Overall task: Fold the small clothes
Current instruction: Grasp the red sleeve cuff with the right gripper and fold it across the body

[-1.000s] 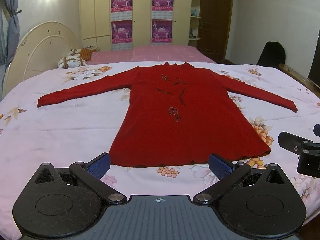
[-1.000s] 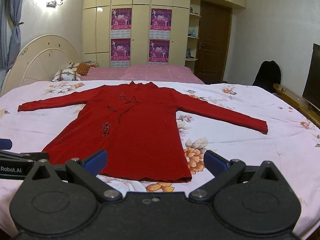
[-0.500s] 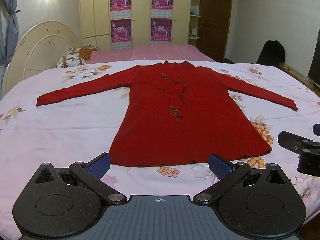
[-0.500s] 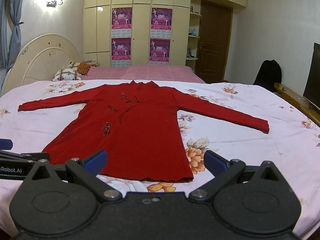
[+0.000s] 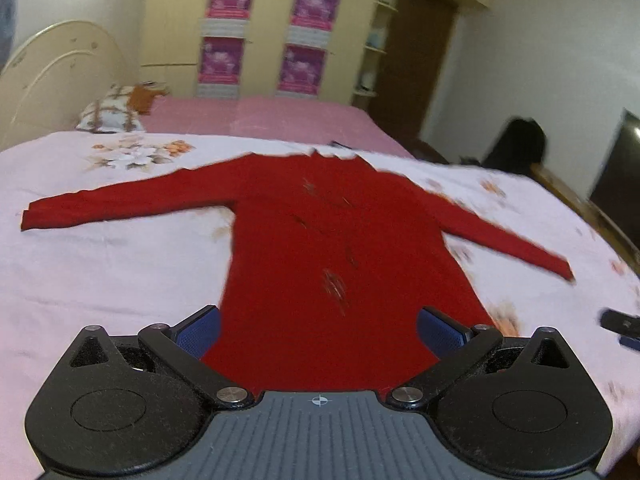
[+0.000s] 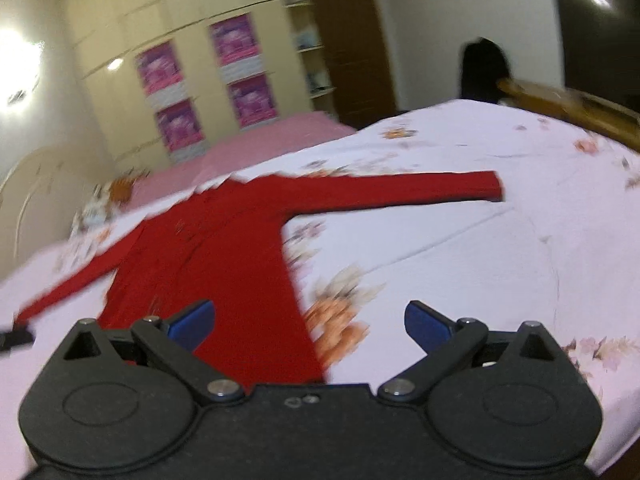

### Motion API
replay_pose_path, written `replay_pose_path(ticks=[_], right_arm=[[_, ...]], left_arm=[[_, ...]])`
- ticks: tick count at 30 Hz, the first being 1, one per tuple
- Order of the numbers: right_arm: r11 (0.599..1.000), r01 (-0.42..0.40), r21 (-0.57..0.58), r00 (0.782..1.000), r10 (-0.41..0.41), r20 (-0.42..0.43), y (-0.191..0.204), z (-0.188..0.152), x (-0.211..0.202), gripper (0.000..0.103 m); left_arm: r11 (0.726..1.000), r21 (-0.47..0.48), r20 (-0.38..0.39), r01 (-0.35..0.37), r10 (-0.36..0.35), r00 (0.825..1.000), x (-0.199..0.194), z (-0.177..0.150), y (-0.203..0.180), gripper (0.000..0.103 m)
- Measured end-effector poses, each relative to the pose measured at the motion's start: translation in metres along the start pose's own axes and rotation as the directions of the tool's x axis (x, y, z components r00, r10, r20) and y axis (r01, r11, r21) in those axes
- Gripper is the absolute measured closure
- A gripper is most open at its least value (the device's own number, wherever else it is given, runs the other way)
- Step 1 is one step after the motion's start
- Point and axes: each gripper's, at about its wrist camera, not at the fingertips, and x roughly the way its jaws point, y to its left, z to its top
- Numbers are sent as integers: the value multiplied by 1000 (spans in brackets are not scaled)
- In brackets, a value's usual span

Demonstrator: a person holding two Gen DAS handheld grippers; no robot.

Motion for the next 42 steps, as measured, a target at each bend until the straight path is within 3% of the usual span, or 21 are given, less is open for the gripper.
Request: replay_pose_path(ticks=[2, 3, 4, 5, 6, 9, 14, 17, 20, 28, 35, 36, 39, 42], right_arm=[[998, 11, 57, 1000, -11, 14, -24, 15, 14, 11], [996, 20, 86, 999, -22, 24, -37, 25, 23, 39], [993, 33, 116, 999, -36, 29, -51, 34, 34, 57], [989, 50, 141, 998, -54, 23, -63, 41, 45, 67], [982, 69, 174, 997, -73, 15, -76, 48, 57, 59], [953, 72, 294, 997, -81, 17, -116, 63, 94, 59], [826, 66, 559, 997, -80, 1, -191, 70, 166, 60], [767, 42, 640, 998, -65, 12, -217, 65, 200, 60], [721, 29, 693, 999, -43, 4, -231, 61, 231, 61], [694, -34, 719, 998, -12, 58, -232, 68, 254, 67], [691, 5, 723, 997, -59, 50, -241, 74, 253, 79], [692, 13, 722, 996, -73, 51, -239, 76, 252, 93], [782, 67, 620, 992, -117, 41, -216, 98, 254, 97], [905, 62, 422, 991, -105, 79, -159, 130, 258, 97]], left_arm=[[999, -43, 40, -14, 15, 999, 10, 16, 7, 0], [999, -40, 55, -20, 22, 998, 15, 23, 7, 0], [999, -37, 62, -22, 25, 998, 24, 30, 7, 0], [999, -43, 61, -18, 21, 998, 34, 36, 8, 0], [999, -51, 49, -13, 16, 999, 45, 41, 8, 0], [996, -70, 4, -48, 49, 999, 83, 50, 14, 0], [982, -175, -42, -66, 59, 997, 128, 47, 32, 0], [960, -269, -74, -71, 53, 996, 151, 41, 49, 0], [953, -283, -115, -106, 76, 990, 173, 40, 56, 0], [961, -261, -151, -97, 59, 987, 204, 43, 50, 0], [964, -242, -161, -107, 69, 985, 206, 46, 55, 0], [965, -238, -158, -108, 71, 985, 204, 46, 56, 0], [971, -205, -148, -125, 96, 984, 197, 48, 65, 0], [973, -154, -143, -173, 151, 978, 191, 49, 75, 0]])
